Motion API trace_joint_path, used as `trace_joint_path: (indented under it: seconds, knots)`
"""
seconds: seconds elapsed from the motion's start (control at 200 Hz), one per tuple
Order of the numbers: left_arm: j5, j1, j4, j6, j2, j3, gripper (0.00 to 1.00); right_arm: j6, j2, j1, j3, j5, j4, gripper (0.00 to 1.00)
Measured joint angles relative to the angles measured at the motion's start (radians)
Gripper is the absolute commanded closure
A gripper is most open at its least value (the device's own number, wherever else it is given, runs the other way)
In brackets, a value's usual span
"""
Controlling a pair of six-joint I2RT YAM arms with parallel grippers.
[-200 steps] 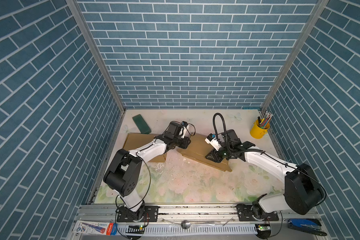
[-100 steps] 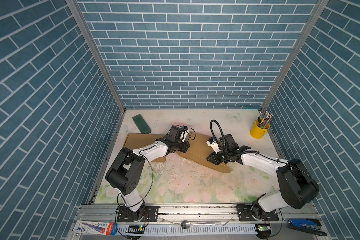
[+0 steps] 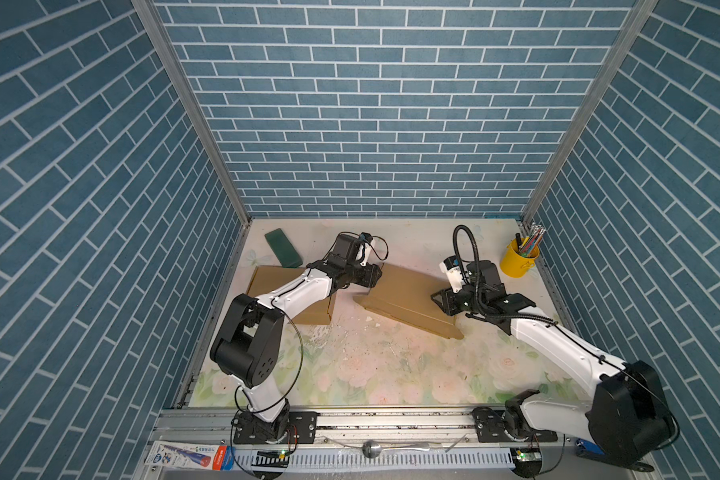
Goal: Fold the paper box
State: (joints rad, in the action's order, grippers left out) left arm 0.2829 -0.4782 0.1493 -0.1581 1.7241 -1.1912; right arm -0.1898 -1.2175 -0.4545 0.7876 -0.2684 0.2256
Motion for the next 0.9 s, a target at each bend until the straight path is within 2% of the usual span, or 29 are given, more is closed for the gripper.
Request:
trace_joint_path:
  seconds: [0.195, 0.4, 0.67, 0.9]
  knots:
    - [0.056, 0.029, -0.005, -0.012, 0.098, -0.029, 0.30, -0.093, 0.079, 0.122, -0.061, 0.032, 0.023, 0.47]
    - [0.110, 0.039, -0.002, -0.018, 0.156, -0.030, 0.31, -0.186, 0.069, 0.249, -0.117, -0.090, 0.032, 0.31]
    - [0.150, 0.047, -0.001, -0.019, 0.209, -0.040, 0.41, -0.278, 0.009, 0.317, -0.194, -0.249, -0.029, 0.18]
    - [0.198, 0.054, -0.001, -0.033, 0.225, -0.048, 0.52, -0.364, -0.020, 0.327, -0.274, -0.347, -0.147, 0.14]
